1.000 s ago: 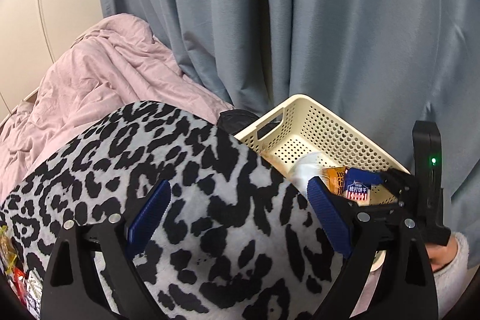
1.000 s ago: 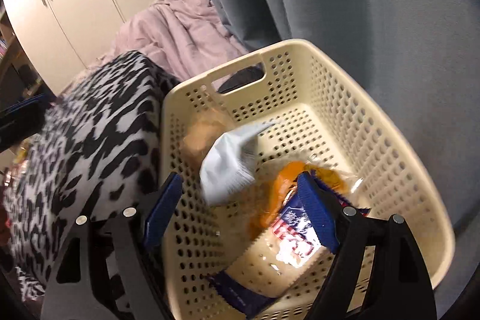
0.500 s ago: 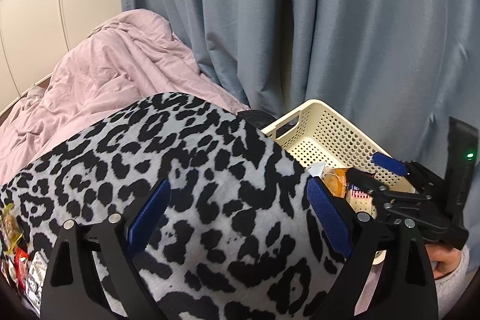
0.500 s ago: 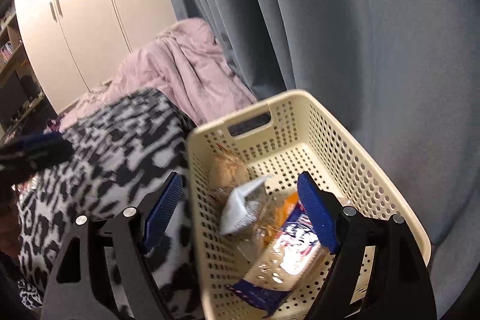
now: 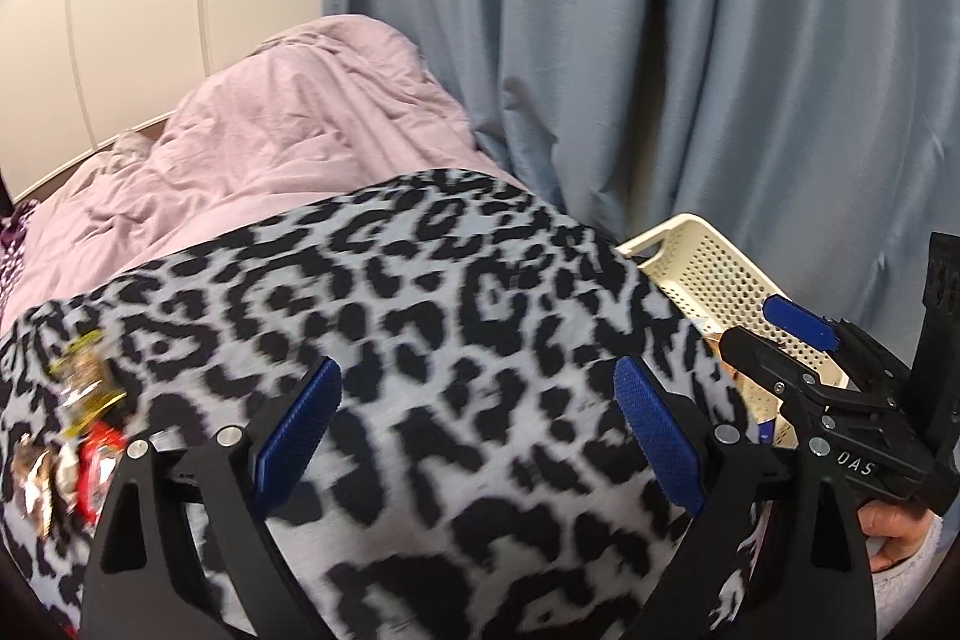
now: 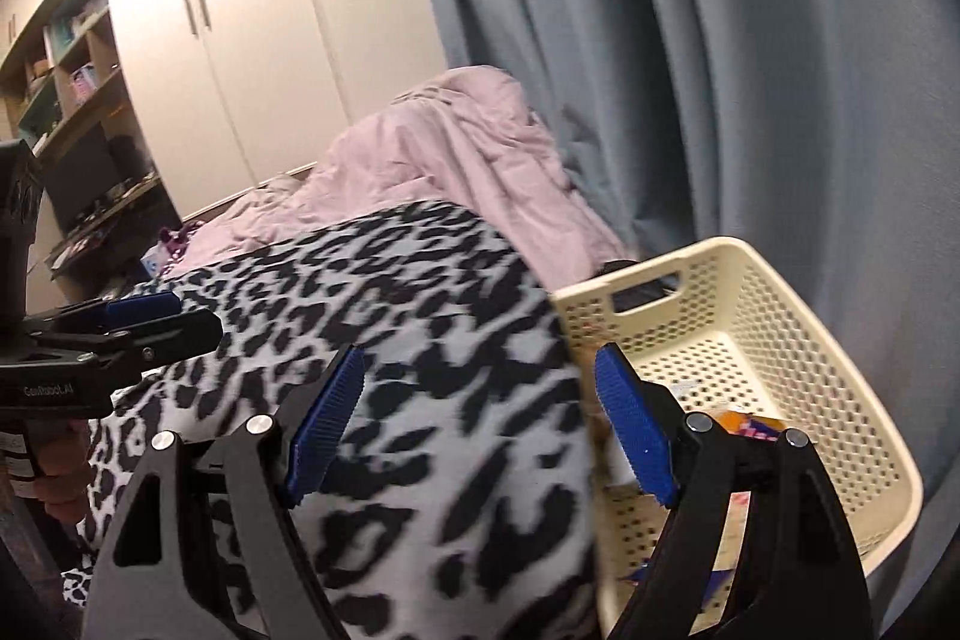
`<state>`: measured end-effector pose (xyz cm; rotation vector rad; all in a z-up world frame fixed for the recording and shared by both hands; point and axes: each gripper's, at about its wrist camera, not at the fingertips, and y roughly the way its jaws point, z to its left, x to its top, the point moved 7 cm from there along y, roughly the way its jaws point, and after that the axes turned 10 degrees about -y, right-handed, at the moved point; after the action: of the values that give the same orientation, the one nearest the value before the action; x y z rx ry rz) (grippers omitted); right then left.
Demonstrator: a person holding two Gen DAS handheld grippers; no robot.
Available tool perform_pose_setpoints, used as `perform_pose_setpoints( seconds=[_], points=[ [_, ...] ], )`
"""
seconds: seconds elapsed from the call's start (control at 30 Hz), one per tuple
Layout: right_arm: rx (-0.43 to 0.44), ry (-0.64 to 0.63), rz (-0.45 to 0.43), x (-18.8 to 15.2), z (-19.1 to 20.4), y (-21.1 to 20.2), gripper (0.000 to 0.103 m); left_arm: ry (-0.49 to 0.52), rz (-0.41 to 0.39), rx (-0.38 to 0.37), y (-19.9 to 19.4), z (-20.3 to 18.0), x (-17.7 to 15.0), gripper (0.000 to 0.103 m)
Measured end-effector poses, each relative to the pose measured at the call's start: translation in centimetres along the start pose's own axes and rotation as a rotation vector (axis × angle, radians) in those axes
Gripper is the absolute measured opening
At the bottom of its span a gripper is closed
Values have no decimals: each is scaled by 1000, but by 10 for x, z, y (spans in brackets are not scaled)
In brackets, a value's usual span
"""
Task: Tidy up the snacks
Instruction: 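Move both open tools back over the snacks on the blanket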
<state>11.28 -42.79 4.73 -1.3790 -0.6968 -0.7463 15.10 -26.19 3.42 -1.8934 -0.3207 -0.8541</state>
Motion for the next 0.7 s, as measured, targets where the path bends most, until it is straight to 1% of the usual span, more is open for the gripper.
perform_pose_setpoints(
  seconds=[0.17,0.3,0.43,0.53,0.7],
  points=[
    [36,-30,4,3,31,3,81,-25,-38,46,-26,34,-4,92],
    [61,-51,5,5,54,4,81,-52,-53,82,-44,65,-9,92],
    [111,-77,14,4,83,4,81,-76,-70,135,-66,100,-18,92],
    [184,-115,26,-1,116,7,81,-100,-83,186,-85,129,-24,92],
    [336,-191,45,-10,180,8,81,-160,-103,262,-118,177,-35,92]
  ],
)
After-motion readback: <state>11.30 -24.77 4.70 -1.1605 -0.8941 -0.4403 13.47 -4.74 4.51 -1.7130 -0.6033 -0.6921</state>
